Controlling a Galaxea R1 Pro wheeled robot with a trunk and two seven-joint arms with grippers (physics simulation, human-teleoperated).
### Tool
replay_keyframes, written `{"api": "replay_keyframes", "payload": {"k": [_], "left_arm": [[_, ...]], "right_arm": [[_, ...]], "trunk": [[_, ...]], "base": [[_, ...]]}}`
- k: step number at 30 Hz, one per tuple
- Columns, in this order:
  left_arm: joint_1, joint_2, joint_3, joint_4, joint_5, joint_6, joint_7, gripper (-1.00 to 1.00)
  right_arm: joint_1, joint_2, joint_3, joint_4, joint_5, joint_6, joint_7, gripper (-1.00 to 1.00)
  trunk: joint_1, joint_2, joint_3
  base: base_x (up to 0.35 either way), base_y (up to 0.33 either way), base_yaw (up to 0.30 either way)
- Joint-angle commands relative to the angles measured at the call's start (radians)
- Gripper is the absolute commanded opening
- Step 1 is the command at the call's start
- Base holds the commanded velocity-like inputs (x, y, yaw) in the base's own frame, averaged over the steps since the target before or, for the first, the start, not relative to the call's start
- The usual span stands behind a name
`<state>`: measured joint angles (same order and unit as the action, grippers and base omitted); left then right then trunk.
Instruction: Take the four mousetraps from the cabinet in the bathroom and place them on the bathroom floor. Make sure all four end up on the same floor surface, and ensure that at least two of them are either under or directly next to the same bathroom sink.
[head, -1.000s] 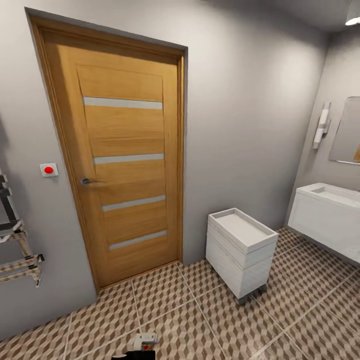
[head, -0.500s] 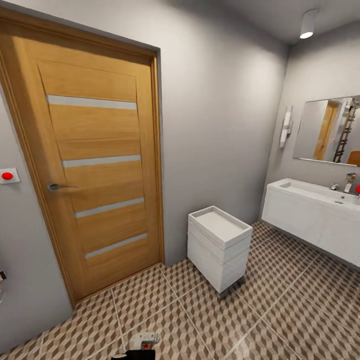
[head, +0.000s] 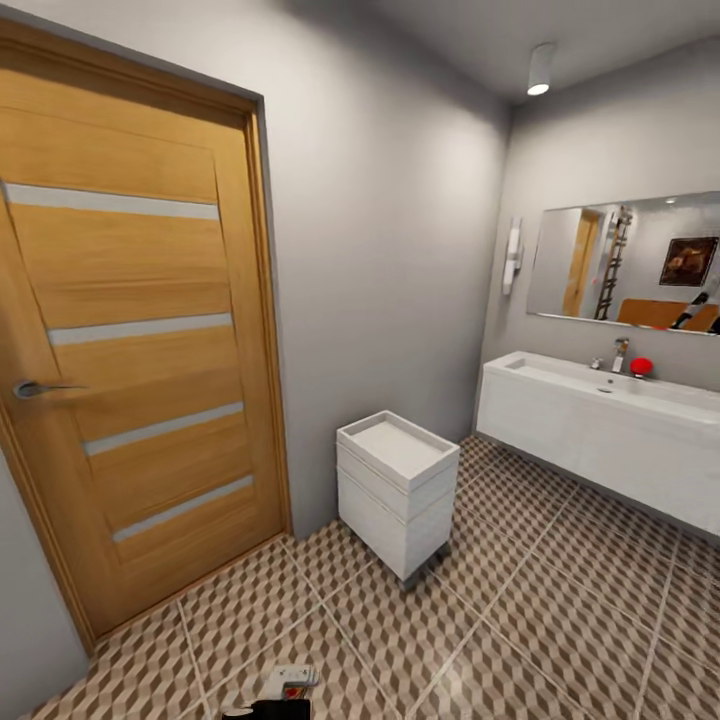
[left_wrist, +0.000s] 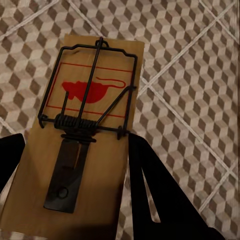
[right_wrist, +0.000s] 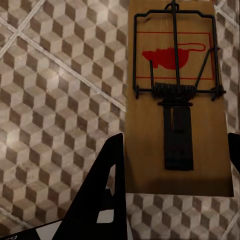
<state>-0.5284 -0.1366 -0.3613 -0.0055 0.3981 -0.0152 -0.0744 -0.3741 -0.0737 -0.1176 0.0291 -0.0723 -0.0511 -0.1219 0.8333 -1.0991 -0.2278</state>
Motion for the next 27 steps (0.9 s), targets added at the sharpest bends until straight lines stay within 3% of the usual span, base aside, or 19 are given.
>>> {"api": "replay_keyframes", "payload": {"k": [1,27], "left_arm": [[-0.001,0.0,-0.008,0.001,0.007,-0.002,-0.001,-1.0],[-0.001,0.0,-0.008,0.001,0.005,-0.002,-0.001,-1.0]], "right_arm": [[-0.002,0.0,-0.004,0.003,-0.009,-0.006,0.001,-1.0],[-0.002,0.0,-0.005,0.003,-0.011,-0.006,0.001,-1.0]], "trunk": [[0.0,-0.001,-0.001],[0.0,-0.001,0.009]], "base": [[0.0,0.0,-0.288],[0.0,0.0,-0.288]]}}
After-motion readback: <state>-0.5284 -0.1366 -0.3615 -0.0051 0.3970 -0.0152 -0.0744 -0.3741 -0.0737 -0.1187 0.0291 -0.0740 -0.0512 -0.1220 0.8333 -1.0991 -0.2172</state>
